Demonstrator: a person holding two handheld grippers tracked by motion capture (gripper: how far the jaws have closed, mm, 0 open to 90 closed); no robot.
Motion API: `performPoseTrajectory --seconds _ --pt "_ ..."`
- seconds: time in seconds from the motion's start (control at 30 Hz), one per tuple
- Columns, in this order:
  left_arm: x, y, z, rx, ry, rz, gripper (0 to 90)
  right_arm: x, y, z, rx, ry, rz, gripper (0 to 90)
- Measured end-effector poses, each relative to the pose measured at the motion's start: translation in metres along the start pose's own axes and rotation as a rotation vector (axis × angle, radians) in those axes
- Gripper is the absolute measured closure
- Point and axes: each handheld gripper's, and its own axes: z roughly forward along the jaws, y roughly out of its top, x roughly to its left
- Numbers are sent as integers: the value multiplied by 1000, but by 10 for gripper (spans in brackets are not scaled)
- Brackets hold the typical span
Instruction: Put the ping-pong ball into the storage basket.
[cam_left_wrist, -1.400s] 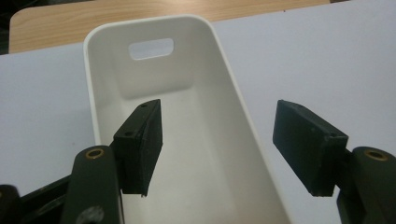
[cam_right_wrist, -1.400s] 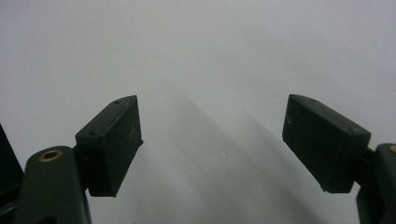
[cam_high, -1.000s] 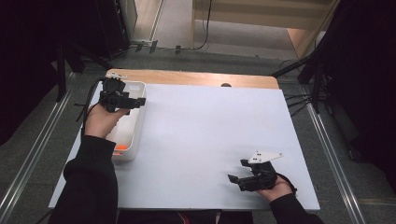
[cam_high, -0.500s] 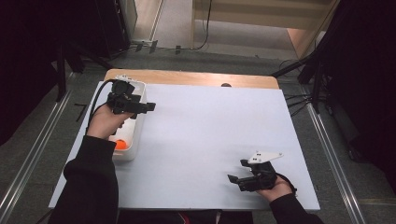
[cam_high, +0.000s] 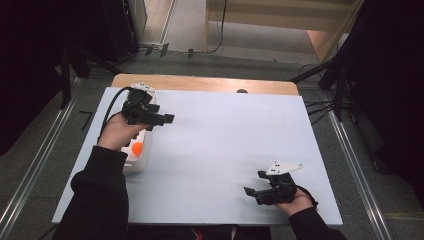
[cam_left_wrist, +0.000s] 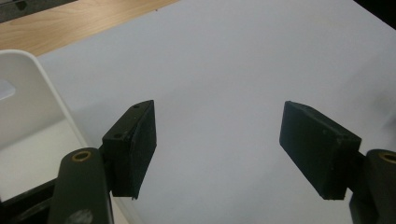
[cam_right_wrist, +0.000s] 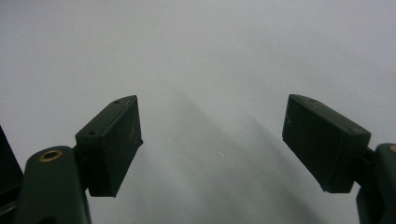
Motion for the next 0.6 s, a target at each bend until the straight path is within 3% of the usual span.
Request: performPoseTrajectory --seconds 0.6 --pt "-18 1 15 23 -36 39 281 0 0 -1 3 0 0 185"
